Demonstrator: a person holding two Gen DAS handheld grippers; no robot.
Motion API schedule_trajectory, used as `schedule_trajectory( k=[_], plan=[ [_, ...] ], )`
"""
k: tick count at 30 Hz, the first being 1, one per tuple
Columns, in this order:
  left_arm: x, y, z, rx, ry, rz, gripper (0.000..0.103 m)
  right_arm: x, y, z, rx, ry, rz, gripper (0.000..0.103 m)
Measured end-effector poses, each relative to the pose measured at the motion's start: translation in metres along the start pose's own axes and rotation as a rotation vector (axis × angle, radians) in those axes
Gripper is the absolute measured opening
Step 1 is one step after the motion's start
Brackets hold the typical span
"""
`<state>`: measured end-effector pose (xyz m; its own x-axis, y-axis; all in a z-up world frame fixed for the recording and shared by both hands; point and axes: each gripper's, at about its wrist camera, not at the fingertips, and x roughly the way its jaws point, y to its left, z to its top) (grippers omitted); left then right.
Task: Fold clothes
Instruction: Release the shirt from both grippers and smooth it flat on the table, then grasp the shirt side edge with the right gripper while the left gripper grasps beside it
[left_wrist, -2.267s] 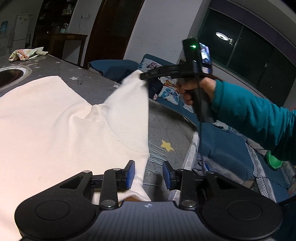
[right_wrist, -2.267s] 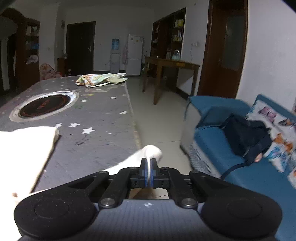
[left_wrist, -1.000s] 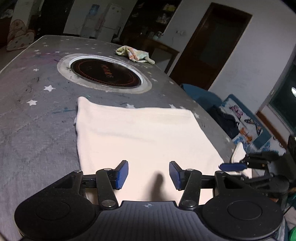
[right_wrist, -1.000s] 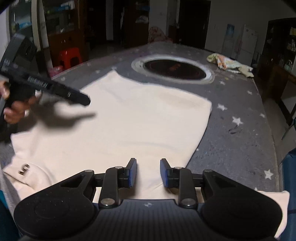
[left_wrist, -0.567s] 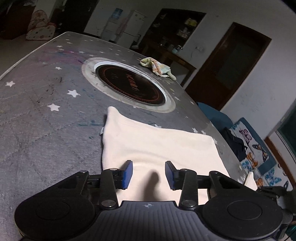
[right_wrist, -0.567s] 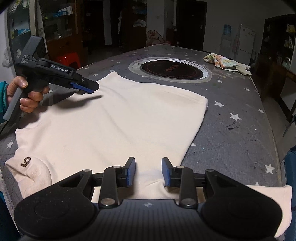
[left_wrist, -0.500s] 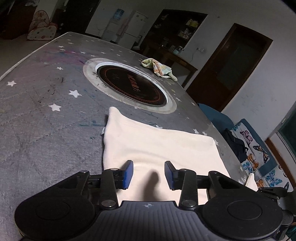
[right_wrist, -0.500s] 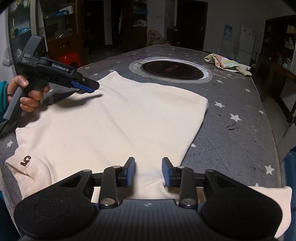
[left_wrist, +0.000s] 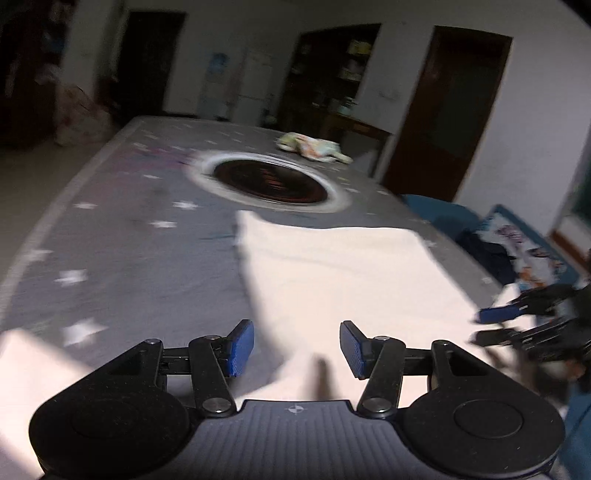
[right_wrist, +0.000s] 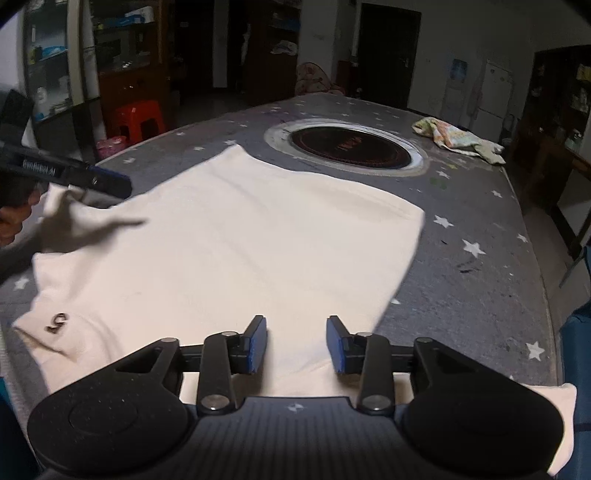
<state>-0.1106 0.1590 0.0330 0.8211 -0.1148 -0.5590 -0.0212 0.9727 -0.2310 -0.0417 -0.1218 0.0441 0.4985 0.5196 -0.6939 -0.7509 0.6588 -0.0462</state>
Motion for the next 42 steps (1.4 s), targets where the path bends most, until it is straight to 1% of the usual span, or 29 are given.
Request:
schedule_trajectory(
  k=[2,4,5,7,8,10,13,16,17,18,19,20,22,27,30,33,36,38,40,42],
  plan=[
    [-0.015,0.011,-0.007,-0.009,-0.025,0.097,0.055,-0.004,0.008,0.0,-0.022,-0.008,0.022,0.04],
    [-0.026,0.025,-0.013,-0.029,-0.047,0.224,0.056,-0.007,0.018,-0.001,-0.043,-0.014,0.049,0.043],
    [-0.029,0.033,-0.015,-0.05,-0.051,0.286,0.056,-0.009,0.022,-0.001,-0.051,-0.017,0.06,0.046],
    [-0.032,0.051,-0.018,-0.118,-0.049,0.389,0.058,-0.01,0.032,-0.001,-0.068,-0.021,0.082,0.046],
    [-0.033,0.06,-0.019,-0.151,-0.048,0.43,0.06,-0.011,0.037,-0.001,-0.078,-0.023,0.093,0.046],
    [-0.034,0.074,-0.02,-0.201,-0.052,0.471,0.06,-0.012,0.046,0.001,-0.093,-0.03,0.117,0.046],
    [-0.03,0.078,-0.017,-0.191,-0.062,0.501,0.062,-0.014,0.061,0.007,-0.121,-0.046,0.163,0.047],
    [-0.021,0.078,-0.014,-0.148,-0.057,0.518,0.058,-0.012,0.076,0.01,-0.143,-0.057,0.205,0.048],
    [-0.019,0.078,-0.012,-0.129,-0.054,0.524,0.047,-0.011,0.08,0.011,-0.15,-0.057,0.218,0.048],
    [-0.016,0.078,-0.011,-0.11,-0.051,0.53,0.039,-0.008,0.084,0.01,-0.158,-0.053,0.229,0.048],
    [-0.014,0.079,-0.01,-0.095,-0.05,0.533,0.019,-0.006,0.088,0.01,-0.167,-0.046,0.239,0.048],
    [-0.013,0.08,-0.008,-0.089,-0.052,0.536,0.011,-0.005,0.091,0.008,-0.177,-0.036,0.248,0.048],
    [-0.009,0.084,-0.006,-0.072,-0.053,0.561,0.006,-0.002,0.097,0.004,-0.198,-0.015,0.262,0.048],
    [-0.006,0.083,-0.002,0.0,-0.073,0.615,0.006,-0.002,0.099,0.0,-0.195,-0.005,0.264,0.048],
    [0.001,0.084,-0.001,0.022,-0.047,0.633,0.006,-0.002,0.1,0.0,-0.202,-0.005,0.258,0.049],
    [0.003,0.085,-0.001,0.025,-0.035,0.645,0.011,-0.004,0.1,0.001,-0.196,-0.015,0.256,0.05],
    [0.001,0.086,-0.001,0.02,-0.038,0.67,0.02,-0.006,0.099,0.0,-0.184,-0.022,0.262,0.05],
    [0.0,0.084,0.0,0.025,-0.045,0.701,0.034,-0.004,0.1,-0.002,-0.184,-0.017,0.261,0.05],
    [-0.004,0.079,0.002,0.023,-0.057,0.699,0.036,-0.006,0.1,-0.002,-0.179,-0.025,0.261,0.05],
    [-0.01,0.071,0.004,0.026,-0.075,0.671,0.039,-0.013,0.097,-0.001,-0.171,-0.046,0.255,0.05]
  ],
)
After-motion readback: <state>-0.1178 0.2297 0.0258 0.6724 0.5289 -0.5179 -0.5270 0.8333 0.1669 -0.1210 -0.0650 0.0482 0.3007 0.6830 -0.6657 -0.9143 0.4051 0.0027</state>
